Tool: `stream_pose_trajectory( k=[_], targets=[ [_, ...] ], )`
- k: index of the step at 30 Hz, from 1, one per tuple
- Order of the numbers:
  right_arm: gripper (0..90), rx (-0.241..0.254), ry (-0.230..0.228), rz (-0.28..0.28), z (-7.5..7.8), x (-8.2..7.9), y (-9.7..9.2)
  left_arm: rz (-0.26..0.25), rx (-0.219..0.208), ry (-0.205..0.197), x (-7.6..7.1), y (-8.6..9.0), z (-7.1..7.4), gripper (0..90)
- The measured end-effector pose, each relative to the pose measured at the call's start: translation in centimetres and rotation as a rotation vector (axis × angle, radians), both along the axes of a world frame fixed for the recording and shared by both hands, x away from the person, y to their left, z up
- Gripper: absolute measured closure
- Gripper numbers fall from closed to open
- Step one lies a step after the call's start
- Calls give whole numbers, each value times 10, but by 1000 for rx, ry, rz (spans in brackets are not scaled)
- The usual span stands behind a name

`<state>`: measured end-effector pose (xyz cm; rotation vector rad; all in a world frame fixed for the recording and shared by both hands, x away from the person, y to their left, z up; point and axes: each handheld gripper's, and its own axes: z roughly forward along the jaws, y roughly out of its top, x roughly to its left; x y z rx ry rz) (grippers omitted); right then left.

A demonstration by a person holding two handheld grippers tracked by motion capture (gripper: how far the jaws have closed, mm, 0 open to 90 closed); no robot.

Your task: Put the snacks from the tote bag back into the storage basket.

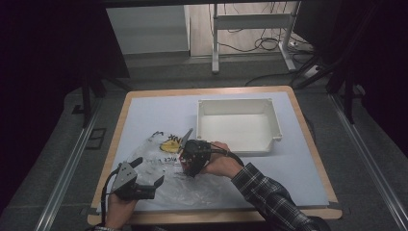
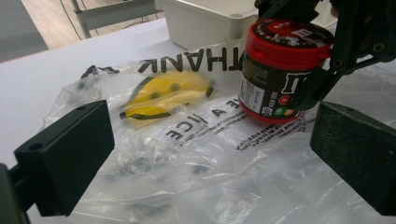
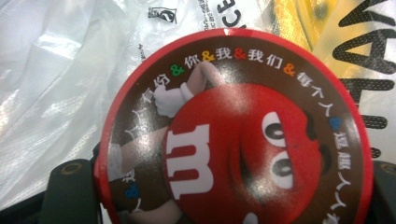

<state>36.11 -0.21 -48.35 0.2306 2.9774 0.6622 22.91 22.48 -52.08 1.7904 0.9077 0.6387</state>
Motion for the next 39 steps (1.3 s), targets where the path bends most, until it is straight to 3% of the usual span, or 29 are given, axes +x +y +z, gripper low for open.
stream_pose_trajectory(
  k=[4,23,39],
  targets=[
    [255,6,14,17,3,0,-1,2,-2,2,0,0,0,0],
    [255,23,-14,44,26,-7,-19,3,-20,-5,0,1,0,0],
    [256,17,-35,23,34,-6,-44,-1,-25,-11,-1,1,1,0]
  ],
)
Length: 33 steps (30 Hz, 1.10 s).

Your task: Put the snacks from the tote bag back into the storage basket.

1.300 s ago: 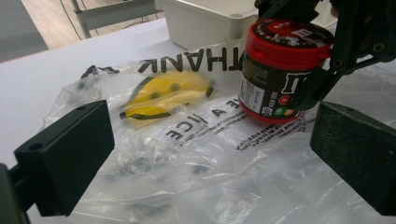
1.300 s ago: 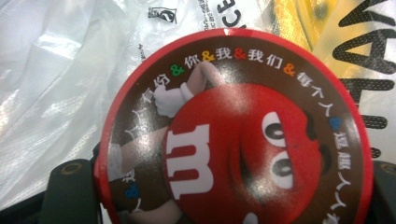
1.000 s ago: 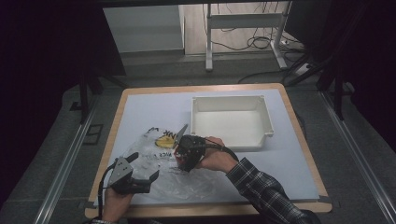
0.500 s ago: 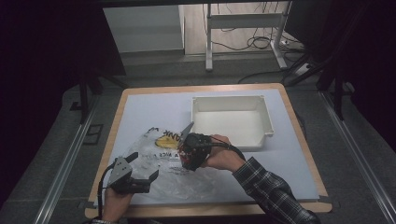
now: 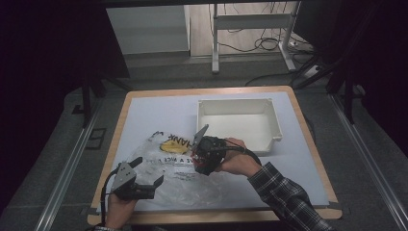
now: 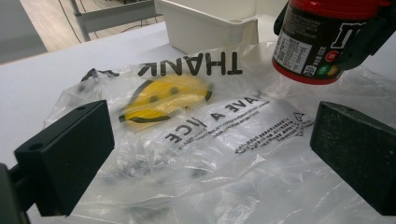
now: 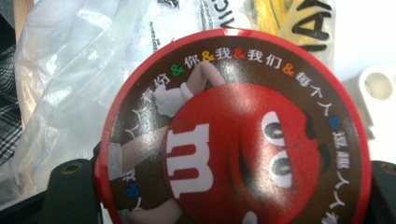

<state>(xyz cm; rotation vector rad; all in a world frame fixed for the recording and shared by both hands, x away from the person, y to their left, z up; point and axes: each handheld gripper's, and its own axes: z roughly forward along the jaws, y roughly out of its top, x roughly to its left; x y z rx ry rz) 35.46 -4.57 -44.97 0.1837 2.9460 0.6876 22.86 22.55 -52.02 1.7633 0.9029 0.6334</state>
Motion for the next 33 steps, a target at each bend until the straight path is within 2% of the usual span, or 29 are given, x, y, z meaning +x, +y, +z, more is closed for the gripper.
stream_pose_trajectory(
  k=[4,16,28,33],
  targets=[
    [256,8,9,-11,1,2,-8,-2,1,-1,0,0,0,0],
    [256,19,-12,-12,9,7,-25,-5,5,-5,0,-1,0,0],
    [256,20,-10,-14,12,18,-42,-11,1,-14,-1,-2,1,0],
    [256,31,-5,-38,16,25,-48,-12,1,-16,-1,-2,1,0]
  ],
)
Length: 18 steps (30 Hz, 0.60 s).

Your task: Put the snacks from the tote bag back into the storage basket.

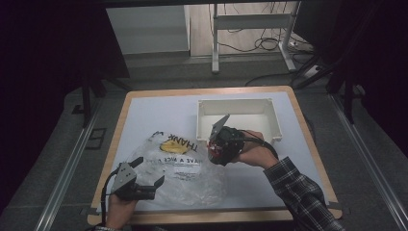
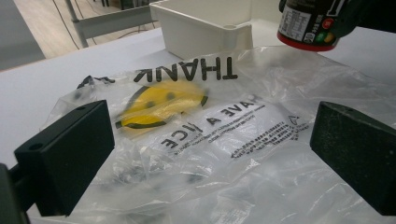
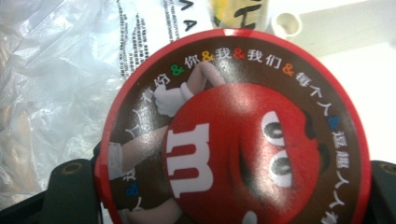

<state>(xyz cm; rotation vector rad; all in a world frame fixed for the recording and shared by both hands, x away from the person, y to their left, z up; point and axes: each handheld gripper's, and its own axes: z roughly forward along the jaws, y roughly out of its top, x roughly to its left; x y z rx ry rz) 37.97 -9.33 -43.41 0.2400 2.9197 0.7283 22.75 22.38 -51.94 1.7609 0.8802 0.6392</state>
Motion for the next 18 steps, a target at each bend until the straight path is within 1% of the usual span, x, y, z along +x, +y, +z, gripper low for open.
stream_pose_trajectory(
  k=[5,18],
  targets=[
    [256,14,-2,-6,3,8,-4,-1,1,-1,0,0,0,0],
    [256,17,-8,-24,5,25,-9,-5,0,-5,0,-1,0,0]
  ],
)
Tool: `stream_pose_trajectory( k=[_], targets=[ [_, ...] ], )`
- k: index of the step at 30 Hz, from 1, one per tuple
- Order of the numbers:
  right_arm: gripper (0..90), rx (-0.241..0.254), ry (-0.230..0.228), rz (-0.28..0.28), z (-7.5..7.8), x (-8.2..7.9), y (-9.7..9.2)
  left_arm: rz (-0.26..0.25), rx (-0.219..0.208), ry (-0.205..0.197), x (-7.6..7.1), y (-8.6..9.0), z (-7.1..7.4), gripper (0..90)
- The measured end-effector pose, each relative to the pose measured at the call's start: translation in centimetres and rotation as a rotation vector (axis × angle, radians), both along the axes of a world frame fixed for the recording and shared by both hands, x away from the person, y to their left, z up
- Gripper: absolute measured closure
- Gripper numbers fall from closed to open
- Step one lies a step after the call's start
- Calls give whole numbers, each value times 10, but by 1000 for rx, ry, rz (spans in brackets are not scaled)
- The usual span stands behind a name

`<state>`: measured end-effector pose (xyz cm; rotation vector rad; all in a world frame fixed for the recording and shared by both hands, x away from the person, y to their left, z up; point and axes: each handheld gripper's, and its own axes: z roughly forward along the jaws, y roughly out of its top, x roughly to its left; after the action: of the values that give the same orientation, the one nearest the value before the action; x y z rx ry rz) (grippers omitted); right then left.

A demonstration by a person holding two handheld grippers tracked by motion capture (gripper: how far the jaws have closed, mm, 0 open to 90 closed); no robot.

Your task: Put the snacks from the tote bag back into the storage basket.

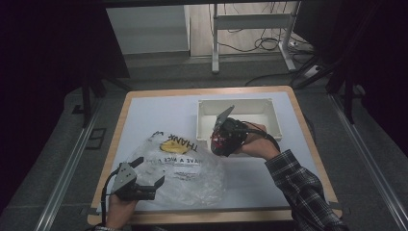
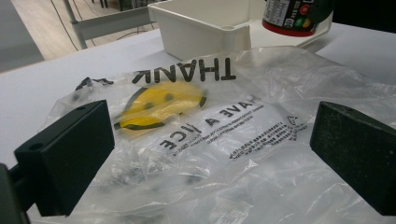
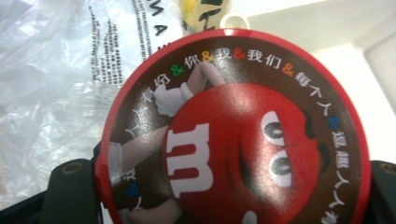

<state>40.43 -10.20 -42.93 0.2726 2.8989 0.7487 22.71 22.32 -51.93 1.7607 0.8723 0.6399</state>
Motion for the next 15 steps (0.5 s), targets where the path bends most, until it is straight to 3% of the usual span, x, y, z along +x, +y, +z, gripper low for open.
stream_pose_trajectory(
  k=[15],
  targets=[
    [256,4,-9,-28,-3,21,-5,-13,-10,-12,-1,0,1,0]
  ],
)
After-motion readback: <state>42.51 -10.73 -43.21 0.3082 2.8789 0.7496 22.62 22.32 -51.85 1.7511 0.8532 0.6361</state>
